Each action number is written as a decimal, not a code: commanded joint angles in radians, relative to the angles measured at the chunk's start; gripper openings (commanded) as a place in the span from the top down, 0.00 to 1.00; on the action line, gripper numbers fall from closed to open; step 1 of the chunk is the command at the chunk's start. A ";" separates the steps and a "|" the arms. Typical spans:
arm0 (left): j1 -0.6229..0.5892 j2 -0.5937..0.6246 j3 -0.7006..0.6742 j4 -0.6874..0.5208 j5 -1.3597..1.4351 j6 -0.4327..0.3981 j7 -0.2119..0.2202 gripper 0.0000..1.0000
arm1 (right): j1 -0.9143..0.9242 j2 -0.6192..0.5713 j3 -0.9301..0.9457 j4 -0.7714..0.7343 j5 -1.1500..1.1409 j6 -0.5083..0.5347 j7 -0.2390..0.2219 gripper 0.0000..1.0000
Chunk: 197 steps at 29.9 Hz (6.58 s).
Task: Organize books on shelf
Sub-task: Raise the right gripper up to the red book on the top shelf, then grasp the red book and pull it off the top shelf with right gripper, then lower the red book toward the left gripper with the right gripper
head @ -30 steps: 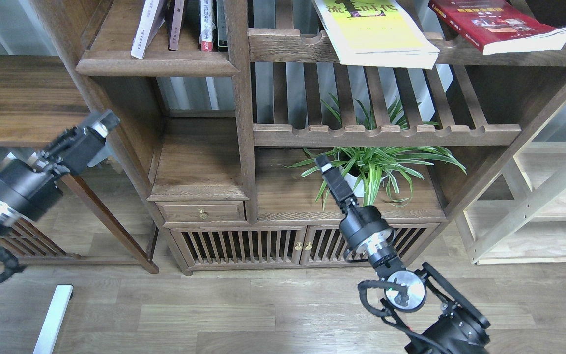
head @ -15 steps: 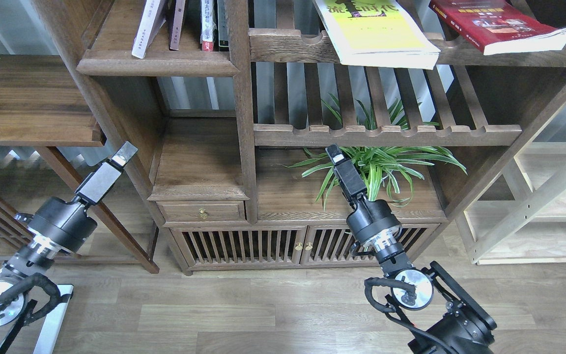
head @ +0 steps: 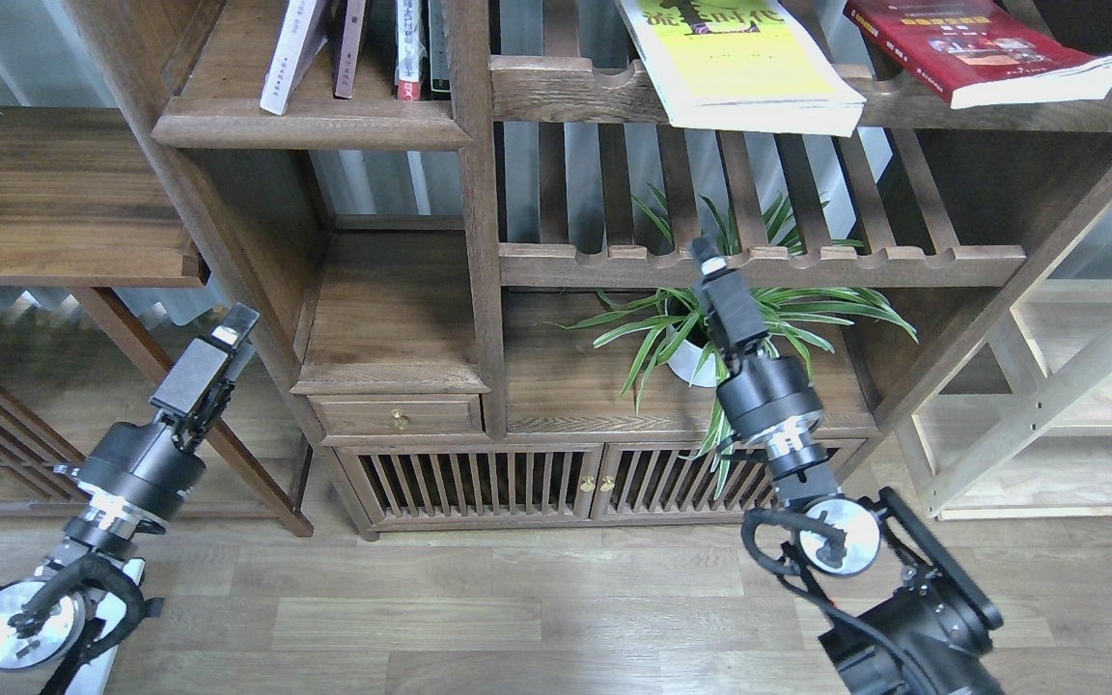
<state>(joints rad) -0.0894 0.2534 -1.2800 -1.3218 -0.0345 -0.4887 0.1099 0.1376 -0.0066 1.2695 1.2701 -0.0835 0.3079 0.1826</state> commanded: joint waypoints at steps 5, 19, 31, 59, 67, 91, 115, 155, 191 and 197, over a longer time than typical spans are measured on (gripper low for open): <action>-0.003 0.001 0.014 0.024 -0.001 0.000 0.001 0.08 | 0.004 -0.039 0.024 0.046 0.033 0.007 -0.006 0.00; -0.009 0.000 0.021 0.036 0.001 0.000 0.001 0.08 | 0.053 -0.145 0.142 0.032 0.094 -0.003 -0.015 0.00; -0.047 -0.006 0.044 0.052 0.001 0.000 0.001 0.08 | 0.045 -0.268 0.202 0.032 0.165 0.007 -0.015 0.00; -0.076 -0.006 0.044 0.058 -0.004 0.000 0.001 0.08 | 0.206 -0.328 0.223 -0.096 0.168 -0.082 -0.018 0.01; -0.081 -0.006 0.045 0.058 -0.004 0.000 0.001 0.08 | 0.255 -0.354 0.229 -0.135 0.169 -0.107 -0.029 0.01; -0.082 -0.006 0.039 0.047 -0.004 0.000 0.001 0.08 | 0.338 -0.352 0.229 -0.172 0.212 -0.263 -0.081 0.27; -0.082 -0.002 0.030 0.056 -0.004 0.000 0.001 0.08 | 0.297 -0.369 0.237 -0.144 0.280 -0.251 -0.081 0.86; -0.075 -0.006 0.091 0.059 -0.015 0.000 0.002 0.08 | -0.200 -0.359 0.278 -0.113 0.307 0.117 -0.074 0.88; 0.017 0.145 0.435 0.024 -0.447 0.000 0.226 0.08 | -0.345 0.007 -0.239 -0.061 0.039 0.181 -0.075 0.92; 0.014 0.159 0.447 0.004 -0.462 0.000 0.225 0.09 | -0.346 0.007 -0.283 -0.061 0.037 0.181 -0.075 0.92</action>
<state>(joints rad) -0.0728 0.4117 -0.8356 -1.3071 -0.4931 -0.4887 0.3345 -0.2084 -0.0001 1.0074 1.2085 -0.0458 0.4889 0.1074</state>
